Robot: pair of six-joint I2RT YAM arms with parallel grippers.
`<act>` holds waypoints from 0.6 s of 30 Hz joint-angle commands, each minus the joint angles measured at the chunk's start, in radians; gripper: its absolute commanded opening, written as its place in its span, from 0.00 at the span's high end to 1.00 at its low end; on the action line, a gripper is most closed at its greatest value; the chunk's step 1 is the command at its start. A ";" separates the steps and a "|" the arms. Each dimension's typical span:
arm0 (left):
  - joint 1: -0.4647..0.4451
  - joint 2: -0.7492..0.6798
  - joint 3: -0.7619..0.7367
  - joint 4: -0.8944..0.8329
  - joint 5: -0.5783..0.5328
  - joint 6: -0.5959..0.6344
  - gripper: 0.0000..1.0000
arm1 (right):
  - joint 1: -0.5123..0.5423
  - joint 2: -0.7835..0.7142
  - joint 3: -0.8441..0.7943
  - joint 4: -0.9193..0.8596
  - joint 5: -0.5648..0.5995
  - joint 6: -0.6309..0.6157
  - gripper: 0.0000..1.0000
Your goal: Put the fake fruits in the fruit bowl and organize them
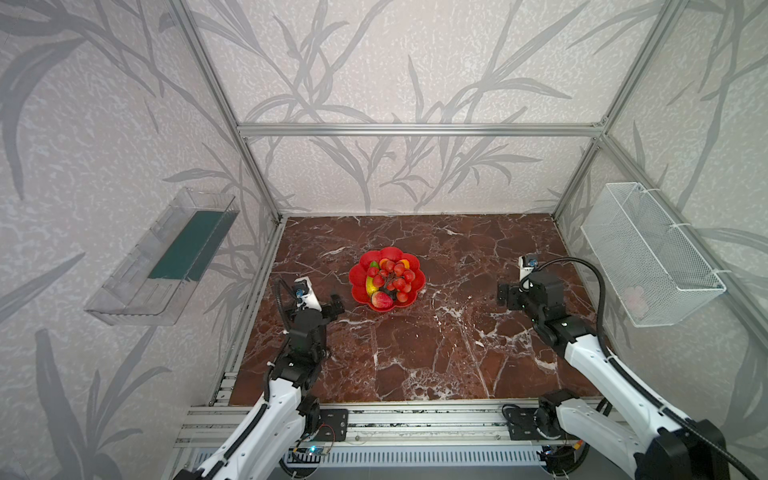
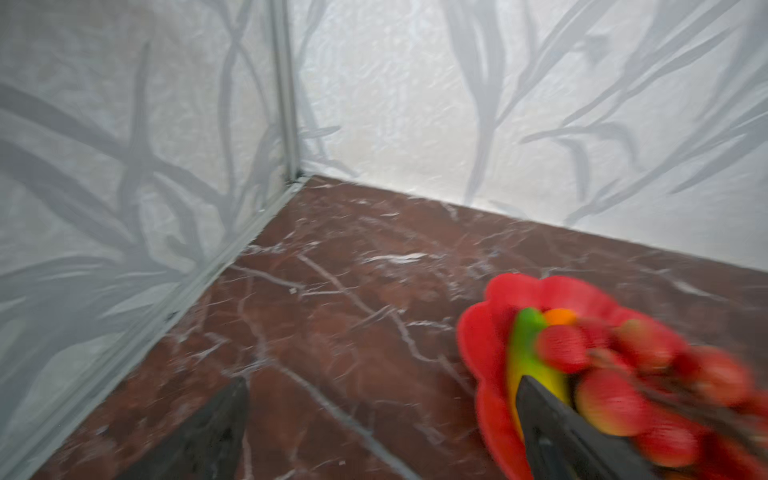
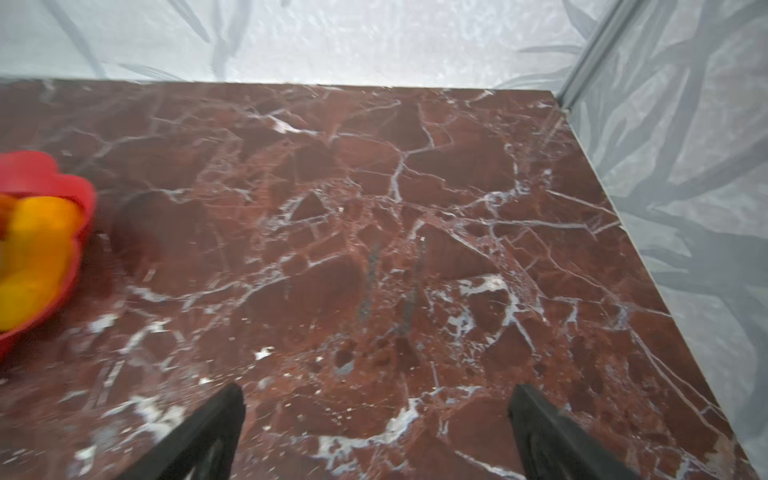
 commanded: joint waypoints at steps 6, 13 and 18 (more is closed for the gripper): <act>0.194 0.446 0.036 0.439 0.105 0.076 0.00 | -0.053 0.346 -0.110 0.688 0.000 -0.178 0.01; 0.246 0.853 0.125 0.771 0.267 0.118 0.01 | -0.073 0.475 -0.164 0.868 -0.141 -0.187 0.01; 0.256 0.820 0.164 0.651 0.261 0.105 0.01 | -0.069 0.532 -0.232 1.068 -0.209 -0.227 0.01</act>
